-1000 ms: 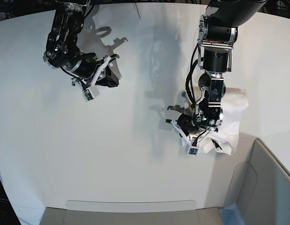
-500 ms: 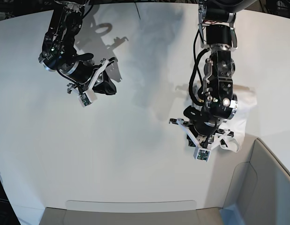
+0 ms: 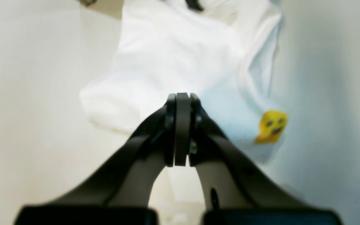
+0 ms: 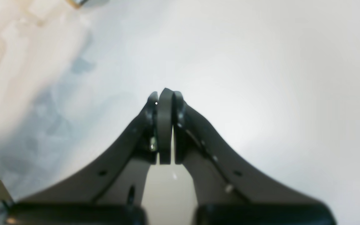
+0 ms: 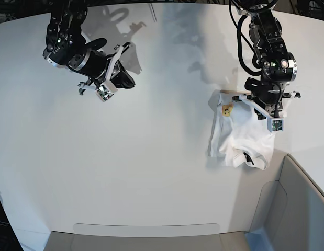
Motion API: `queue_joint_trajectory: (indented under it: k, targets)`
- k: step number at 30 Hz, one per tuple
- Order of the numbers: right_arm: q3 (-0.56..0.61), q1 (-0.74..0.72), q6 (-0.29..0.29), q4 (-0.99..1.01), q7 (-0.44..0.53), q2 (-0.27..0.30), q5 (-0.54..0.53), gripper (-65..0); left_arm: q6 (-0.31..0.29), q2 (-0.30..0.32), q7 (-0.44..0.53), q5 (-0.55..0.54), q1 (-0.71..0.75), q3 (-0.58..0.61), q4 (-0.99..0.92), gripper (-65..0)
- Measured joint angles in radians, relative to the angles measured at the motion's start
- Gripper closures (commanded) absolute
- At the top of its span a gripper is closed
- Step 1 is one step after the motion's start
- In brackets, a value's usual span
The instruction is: Layout the t-shirt on the table in an organized manner, then fold the t-shirt properly
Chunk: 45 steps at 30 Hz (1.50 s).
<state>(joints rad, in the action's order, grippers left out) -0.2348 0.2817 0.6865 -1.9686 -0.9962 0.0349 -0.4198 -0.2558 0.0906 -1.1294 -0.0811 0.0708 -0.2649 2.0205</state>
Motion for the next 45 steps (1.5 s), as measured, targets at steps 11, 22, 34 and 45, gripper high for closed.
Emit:
queue_joint_trajectory:
  k: [11, 22, 34, 45]
  targets:
    - [-0.004, 0.040, 0.000, -0.010, -0.002, 0.053, 0.000, 0.0, -0.011, -0.027, 0.015, -0.010, -0.154, 0.086, -0.085, 0.0]
    - [-0.004, 0.049, 0.000, -0.015, -0.003, 0.056, 0.001, 0.0, -0.003, -0.028, 0.270, -0.006, -0.138, 0.080, -0.526, 0.0]
    - [-0.003, 0.038, 0.000, -0.017, -0.002, 0.075, 0.001, 0.0, -0.010, -0.088, 0.148, 0.002, -0.143, 0.075, -0.268, 0.0]
    - [-0.001, 0.036, 0.000, -0.046, 0.003, 0.076, 0.001, 0.0, -0.006, -0.087, 0.106, 0.003, 0.025, -0.071, -0.006, 0.0]
